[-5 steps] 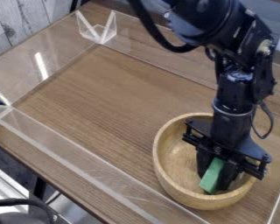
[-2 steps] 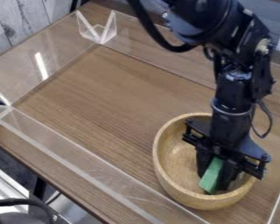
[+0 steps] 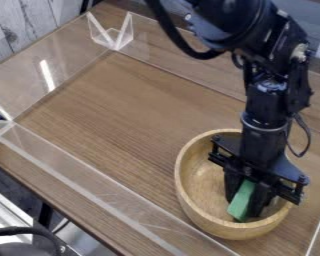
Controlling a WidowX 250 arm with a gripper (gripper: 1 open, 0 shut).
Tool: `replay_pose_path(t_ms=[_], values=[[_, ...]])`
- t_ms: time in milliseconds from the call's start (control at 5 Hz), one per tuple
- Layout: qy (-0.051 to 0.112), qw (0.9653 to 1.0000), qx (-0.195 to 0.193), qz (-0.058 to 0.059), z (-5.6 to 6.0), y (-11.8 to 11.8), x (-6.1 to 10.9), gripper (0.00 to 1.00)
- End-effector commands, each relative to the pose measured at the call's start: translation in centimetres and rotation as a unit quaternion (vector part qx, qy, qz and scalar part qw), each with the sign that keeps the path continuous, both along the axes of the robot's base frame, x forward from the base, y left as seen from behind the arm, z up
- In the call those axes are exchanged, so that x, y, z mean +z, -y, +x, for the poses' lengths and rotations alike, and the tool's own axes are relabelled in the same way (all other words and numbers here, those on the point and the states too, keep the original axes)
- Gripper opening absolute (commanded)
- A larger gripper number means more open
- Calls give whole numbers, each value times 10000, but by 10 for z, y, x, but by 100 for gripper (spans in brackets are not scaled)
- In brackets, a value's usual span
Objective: Put the green block in the brown bowl
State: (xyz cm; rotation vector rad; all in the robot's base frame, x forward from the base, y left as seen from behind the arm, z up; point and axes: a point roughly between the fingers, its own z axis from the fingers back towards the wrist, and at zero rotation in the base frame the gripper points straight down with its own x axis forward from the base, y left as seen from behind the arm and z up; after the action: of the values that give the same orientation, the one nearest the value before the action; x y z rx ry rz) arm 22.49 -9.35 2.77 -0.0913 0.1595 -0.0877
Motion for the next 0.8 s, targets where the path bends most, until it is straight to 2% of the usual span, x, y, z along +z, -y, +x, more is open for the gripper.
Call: replay_pose_path(t_ms=[0,600], values=[[-187,9997,113,66,-1,-8,-11,0],[-275,9995,173,64,-2,-14,-14,0]])
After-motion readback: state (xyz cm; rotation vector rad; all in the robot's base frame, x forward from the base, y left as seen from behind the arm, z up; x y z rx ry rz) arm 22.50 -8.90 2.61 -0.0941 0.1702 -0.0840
